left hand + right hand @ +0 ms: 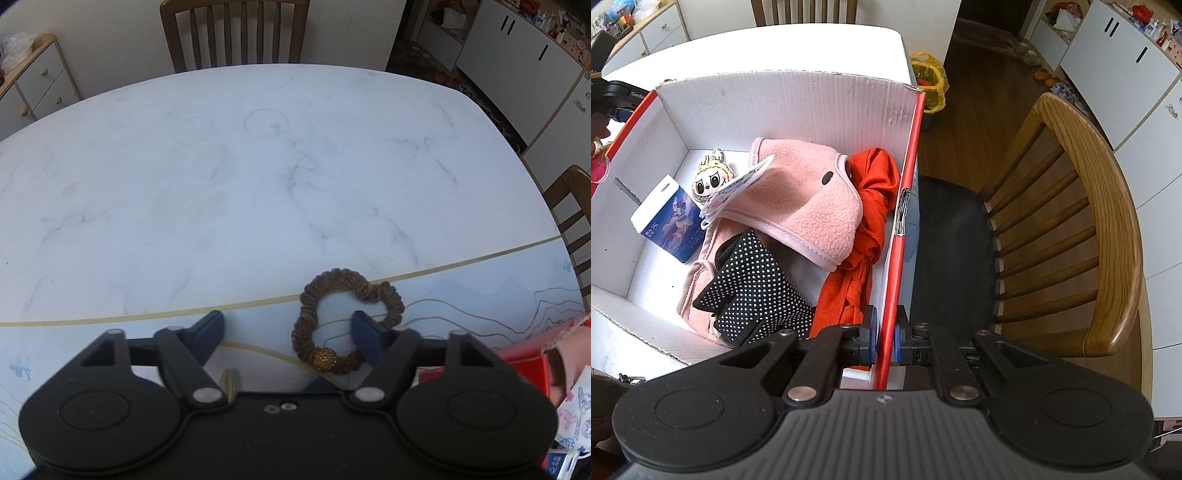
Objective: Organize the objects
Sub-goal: 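Move the left gripper to the pile and grasp the brown hair tie, then carry the hair tie into the box and release it with the left gripper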
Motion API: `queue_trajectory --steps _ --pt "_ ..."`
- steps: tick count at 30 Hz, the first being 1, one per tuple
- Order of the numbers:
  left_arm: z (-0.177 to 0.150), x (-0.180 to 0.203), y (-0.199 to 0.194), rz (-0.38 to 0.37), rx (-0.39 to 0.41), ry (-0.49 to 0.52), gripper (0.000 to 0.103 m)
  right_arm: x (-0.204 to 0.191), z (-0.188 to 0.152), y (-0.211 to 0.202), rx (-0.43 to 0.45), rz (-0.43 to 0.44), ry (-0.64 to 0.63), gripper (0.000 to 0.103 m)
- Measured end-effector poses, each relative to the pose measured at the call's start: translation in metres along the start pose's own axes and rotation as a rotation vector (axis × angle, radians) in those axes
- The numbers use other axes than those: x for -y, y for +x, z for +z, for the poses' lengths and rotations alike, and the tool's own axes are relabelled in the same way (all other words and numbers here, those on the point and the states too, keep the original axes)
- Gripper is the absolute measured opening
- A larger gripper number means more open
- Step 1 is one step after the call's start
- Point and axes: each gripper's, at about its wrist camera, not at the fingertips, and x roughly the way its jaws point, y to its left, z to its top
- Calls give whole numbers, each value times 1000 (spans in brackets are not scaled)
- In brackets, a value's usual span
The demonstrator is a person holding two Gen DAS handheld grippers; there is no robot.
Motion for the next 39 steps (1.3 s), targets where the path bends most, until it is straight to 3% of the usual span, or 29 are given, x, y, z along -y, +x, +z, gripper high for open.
queue_trajectory --steps 8,13,18,26,32,39 --pt "-3 7 0 21 -3 53 36 0 0 1 -2 2 2 9" --pt "-6 9 -4 22 6 72 8 0 -1 2 -2 1 2 8" --pt "-7 9 -14 44 32 79 6 -1 -1 3 0 -3 -6 9" --pt "-7 -6 -72 -9 156 15 6 -3 -4 3 6 -11 -12 9" --pt "-21 -10 -120 -61 235 -29 6 -5 -5 1 10 -15 -18 9" --pt "-38 19 -166 -158 304 10 6 -6 -5 0 13 -16 -19 9"
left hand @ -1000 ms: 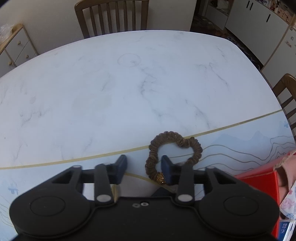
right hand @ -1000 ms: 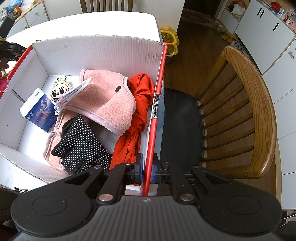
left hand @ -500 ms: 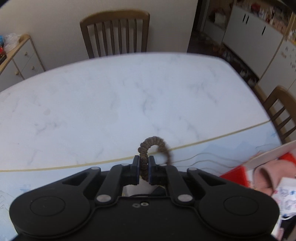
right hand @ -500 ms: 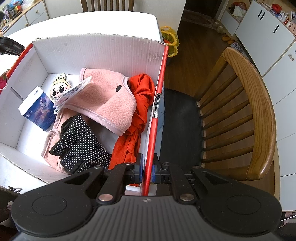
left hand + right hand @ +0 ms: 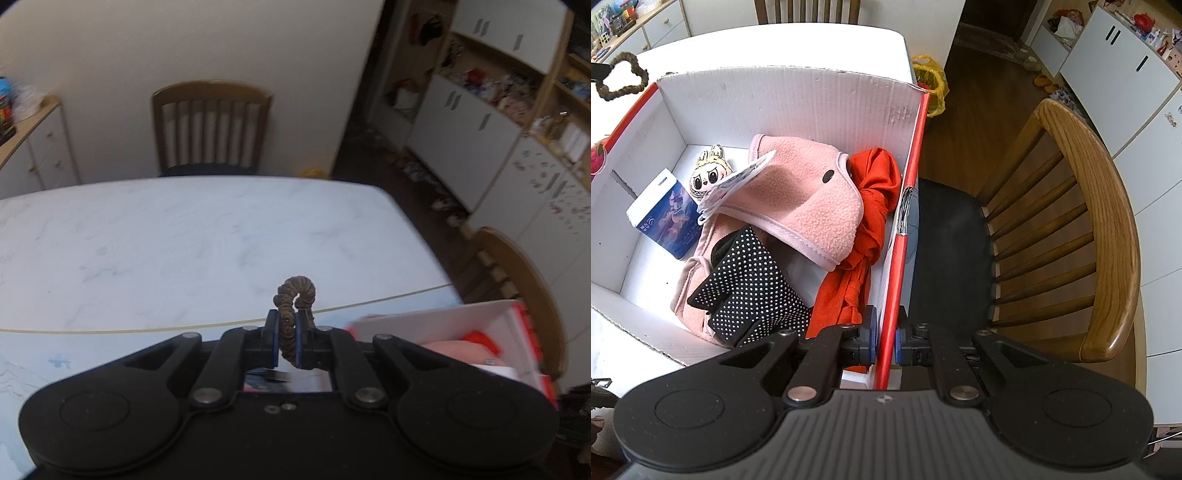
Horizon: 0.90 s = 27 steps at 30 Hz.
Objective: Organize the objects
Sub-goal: 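Carry the hair tie into the box and release it with the left gripper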
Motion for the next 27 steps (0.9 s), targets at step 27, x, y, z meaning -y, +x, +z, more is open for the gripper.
queue_trajectory --steps 27 --pt "-38 128 32 -194 -99 235 6 4 -2 -3 14 29 2 9"
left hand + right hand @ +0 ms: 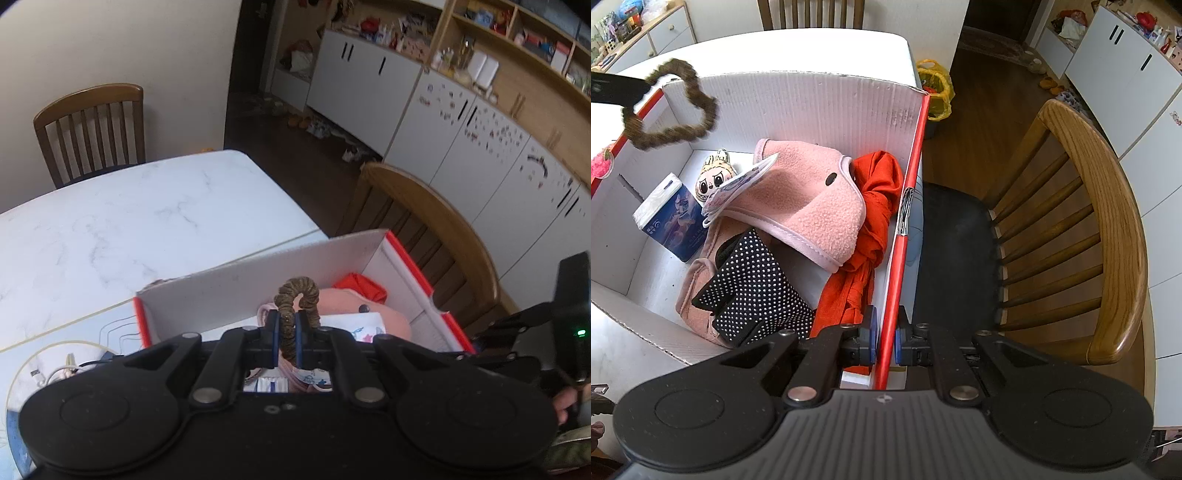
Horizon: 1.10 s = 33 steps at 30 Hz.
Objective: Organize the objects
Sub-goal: 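Carry the hair tie into the box and release it with the left gripper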
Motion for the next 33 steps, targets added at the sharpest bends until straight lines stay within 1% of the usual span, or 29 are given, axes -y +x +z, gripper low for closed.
queue_trajectory --steps 10,19,23,28,31,33 --pt "-3 14 39 25 -86 36 6 0 0 0 0 4 3 9" --pt "-6 18 69 100 -153 113 6 0 0 0 -1 5 2 9" --pt "-8 15 82 121 -194 125 6 0 0 0 0 6 2 9" --pt "-10 13 95 129 -246 140 7 1 0 0 0 5 3 9" --pt "-11 12 98 128 -264 140 9 1 0 1 0 7 4 9" --pt "-12 12 101 129 -275 135 13 0 0 1 0 7 4 9"
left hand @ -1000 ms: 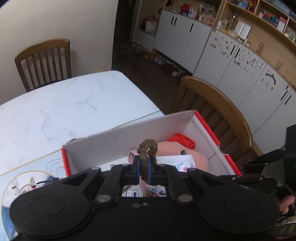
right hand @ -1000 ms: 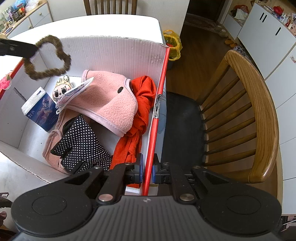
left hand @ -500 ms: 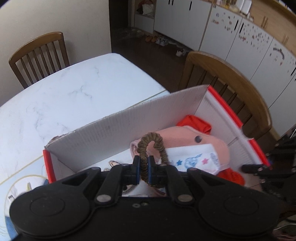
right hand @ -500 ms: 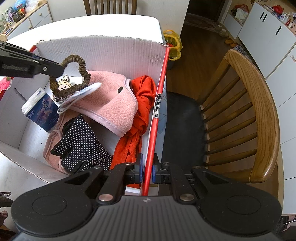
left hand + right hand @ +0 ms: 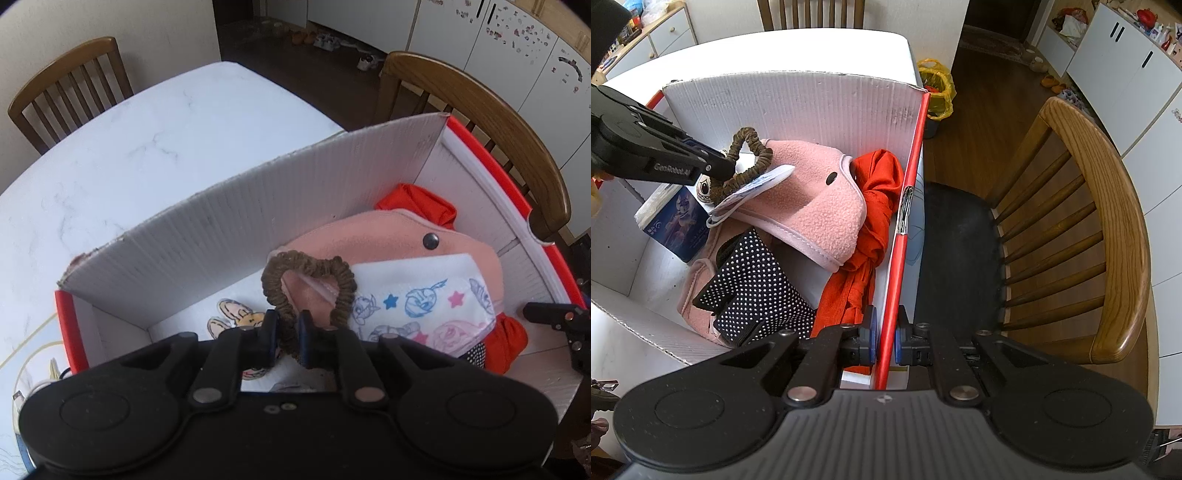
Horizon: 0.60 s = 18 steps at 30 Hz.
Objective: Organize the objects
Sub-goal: 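Carry the hair tie into the box and release it with the left gripper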
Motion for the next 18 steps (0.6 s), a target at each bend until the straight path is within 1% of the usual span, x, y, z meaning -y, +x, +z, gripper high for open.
queue_trajectory --steps 2,5,10,15,18 --pt "-1 -1 -1 1 -4 -6 17 0 0 0 0 0 1 9" --pt "-4 -3 -2 -15 -6 -23 17 0 0 1 0 1 3 9" --pt "-7 -5 -7 -24 0 -35 22 -1 0 2 0 0 9 9" --pt "-10 -8 -19 -36 25 -47 29 -1 0 1 0 0 7 9" --pt "-14 -13 -34 -51 58 -66 32 -1 0 1 0 0 9 9"
